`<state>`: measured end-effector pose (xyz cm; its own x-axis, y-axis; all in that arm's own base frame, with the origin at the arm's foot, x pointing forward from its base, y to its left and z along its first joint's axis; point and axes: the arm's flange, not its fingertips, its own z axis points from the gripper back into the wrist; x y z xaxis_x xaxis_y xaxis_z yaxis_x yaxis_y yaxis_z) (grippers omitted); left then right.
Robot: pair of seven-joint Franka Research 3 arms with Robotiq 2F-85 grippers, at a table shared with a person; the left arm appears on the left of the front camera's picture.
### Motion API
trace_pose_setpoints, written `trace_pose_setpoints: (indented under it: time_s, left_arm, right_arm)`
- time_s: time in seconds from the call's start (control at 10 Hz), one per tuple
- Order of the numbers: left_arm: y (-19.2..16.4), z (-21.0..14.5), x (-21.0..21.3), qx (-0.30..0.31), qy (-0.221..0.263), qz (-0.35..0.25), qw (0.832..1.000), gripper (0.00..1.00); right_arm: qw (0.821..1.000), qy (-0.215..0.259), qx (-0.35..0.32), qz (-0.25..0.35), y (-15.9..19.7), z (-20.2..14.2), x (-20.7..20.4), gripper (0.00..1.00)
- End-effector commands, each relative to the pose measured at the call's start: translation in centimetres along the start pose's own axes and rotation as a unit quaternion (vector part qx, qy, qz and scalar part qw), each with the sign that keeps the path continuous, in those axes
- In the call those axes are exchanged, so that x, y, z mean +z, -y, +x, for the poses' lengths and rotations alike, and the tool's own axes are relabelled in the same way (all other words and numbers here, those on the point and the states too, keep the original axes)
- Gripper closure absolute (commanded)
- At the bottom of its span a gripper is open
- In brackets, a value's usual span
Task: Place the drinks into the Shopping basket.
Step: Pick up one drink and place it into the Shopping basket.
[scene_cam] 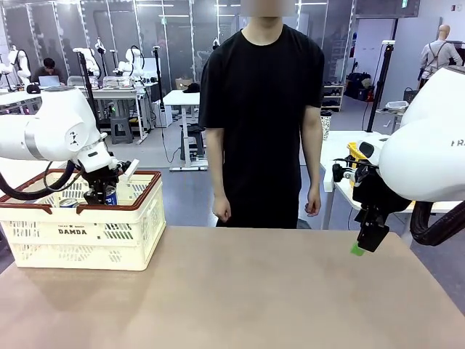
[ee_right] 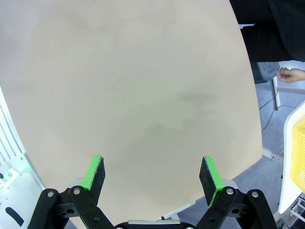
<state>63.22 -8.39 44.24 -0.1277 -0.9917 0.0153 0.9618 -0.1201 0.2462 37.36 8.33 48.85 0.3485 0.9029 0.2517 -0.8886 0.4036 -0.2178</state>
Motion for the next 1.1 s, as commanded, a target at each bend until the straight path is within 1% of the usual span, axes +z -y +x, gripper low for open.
trace_pose_setpoints:
  time_s: [0.0,0.2,0.3,0.6,1.0]
  left_arm:
    - [-0.1,-0.3,0.3,-0.001,-0.005,0.003,1.0,0.4]
    - [0.0,0.0,0.0,0.0,0.0,0.0,1.0,0.4]
    - [-0.6,-0.3,-1.3,-0.001,0.001,-0.012,1.0,0.4]
    - [-1.2,-1.5,-3.5,-0.028,0.001,-0.034,0.999,0.4]
    - [-1.2,-2.4,-5.0,-0.045,0.016,-0.043,0.998,0.4]
  right_arm:
    - [1.0,-0.004,-0.001,-0.002,0.0,0.0,0.0,0.0]
    - [1.0,-0.004,-0.001,-0.002,0.0,0.0,0.0,0.0]
    - [1.0,-0.004,-0.001,-0.002,0.0,0.0,0.0,0.0]
    - [1.0,-0.004,-0.001,-0.002,0.0,0.0,0.0,0.0]
    - [1.0,-0.004,-0.001,-0.002,0.0,0.0,0.0,0.0]
